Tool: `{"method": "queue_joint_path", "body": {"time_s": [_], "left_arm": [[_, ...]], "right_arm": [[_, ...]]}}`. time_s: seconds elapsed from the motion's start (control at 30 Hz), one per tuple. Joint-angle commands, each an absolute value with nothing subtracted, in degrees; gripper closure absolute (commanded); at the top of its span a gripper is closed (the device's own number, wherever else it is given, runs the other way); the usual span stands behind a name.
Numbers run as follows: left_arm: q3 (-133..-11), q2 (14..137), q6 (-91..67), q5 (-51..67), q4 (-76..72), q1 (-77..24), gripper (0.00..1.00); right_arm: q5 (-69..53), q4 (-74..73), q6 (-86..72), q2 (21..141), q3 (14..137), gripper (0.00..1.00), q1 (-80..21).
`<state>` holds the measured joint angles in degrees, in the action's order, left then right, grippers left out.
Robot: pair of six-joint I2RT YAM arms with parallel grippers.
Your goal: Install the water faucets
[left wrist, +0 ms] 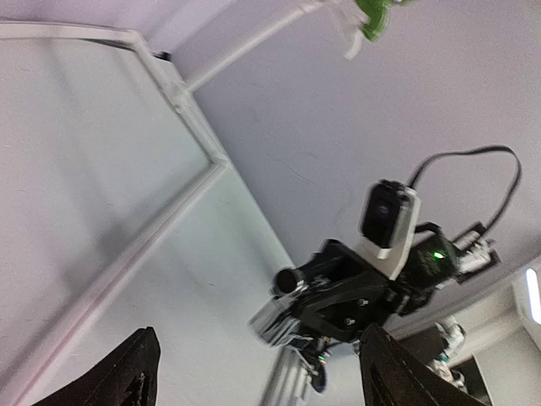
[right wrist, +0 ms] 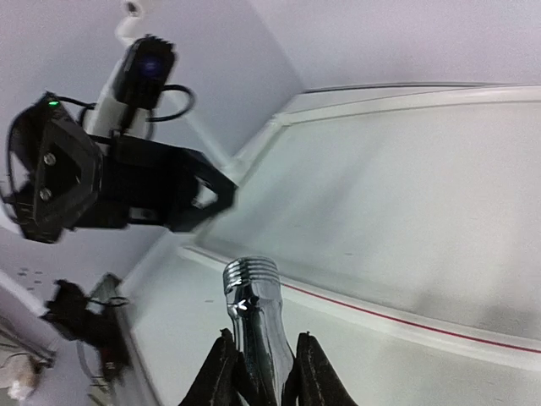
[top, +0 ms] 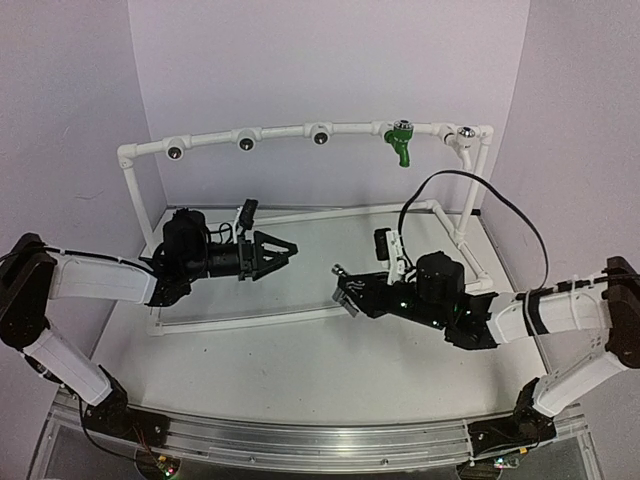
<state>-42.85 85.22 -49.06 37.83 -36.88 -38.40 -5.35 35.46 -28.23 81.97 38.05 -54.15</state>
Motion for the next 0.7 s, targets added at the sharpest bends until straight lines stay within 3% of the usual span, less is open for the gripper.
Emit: {"method": "queue_joint_path", "body": {"time_s": [0.0,0.1,0.17,0.33,0.67], "left_arm": [[-44.45,84.45,-33.94,26.83,-17.87,-37.89,0.19],[-46.07,89.35,-27.64,25.93,-14.34,-39.44,0.33],[-48.21,93.04,-22.55,24.87,-12.05,-41.32,0.37],[-55.87,101.08,-10.46,19.33,-8.45,-46.83,0.28],[-68.33,116.87,-0.5,12.8,-3.42,-49.62,0.28]], "right_arm": [[19.63,8.76,-18.0,73.75,42.59,1.0,-53.75],[26.61,1.21,-15.1,68.71,43.39,1.0,-53.71],[29.74,-2.39,-15.36,65.4,44.28,1.0,-53.71],[24.5,-3.18,-12.95,59.93,45.41,1.0,-53.74],[22.15,-4.57,-12.37,58.94,47.8,1.0,-53.75]]}}
